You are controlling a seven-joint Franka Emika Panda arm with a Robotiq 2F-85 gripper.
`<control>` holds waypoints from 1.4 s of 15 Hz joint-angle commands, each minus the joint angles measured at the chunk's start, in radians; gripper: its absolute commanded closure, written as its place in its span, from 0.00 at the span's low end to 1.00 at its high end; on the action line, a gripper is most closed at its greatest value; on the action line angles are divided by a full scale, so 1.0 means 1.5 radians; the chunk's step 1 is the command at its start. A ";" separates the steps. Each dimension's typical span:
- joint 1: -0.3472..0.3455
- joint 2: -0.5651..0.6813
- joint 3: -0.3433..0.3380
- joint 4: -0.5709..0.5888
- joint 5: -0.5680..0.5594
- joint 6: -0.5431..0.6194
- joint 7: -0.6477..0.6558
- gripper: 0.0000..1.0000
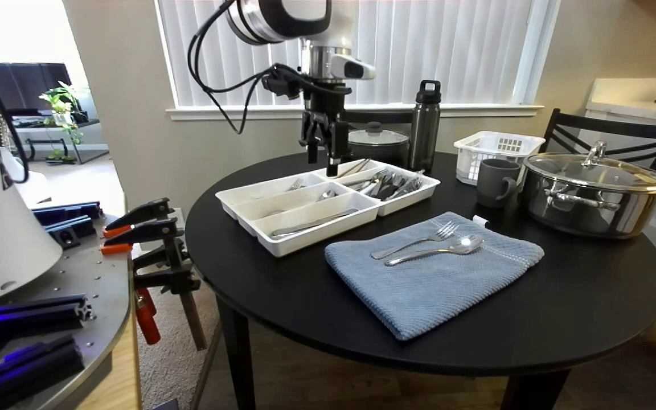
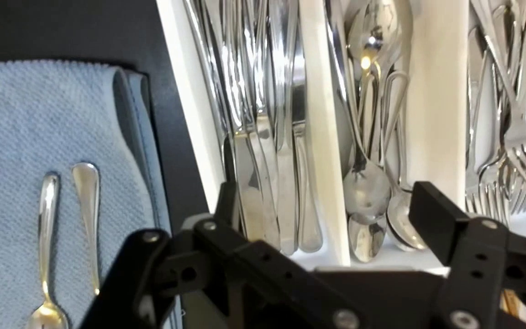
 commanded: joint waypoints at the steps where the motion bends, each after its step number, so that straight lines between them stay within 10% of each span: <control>1: -0.003 0.004 0.012 -0.026 0.040 0.014 -0.037 0.34; 9: -0.007 0.065 -0.010 -0.015 0.040 0.012 -0.016 0.70; 14: -0.009 0.095 -0.021 -0.005 0.042 0.008 -0.015 0.57; 21: 0.000 0.122 -0.046 0.017 0.025 0.015 0.001 0.65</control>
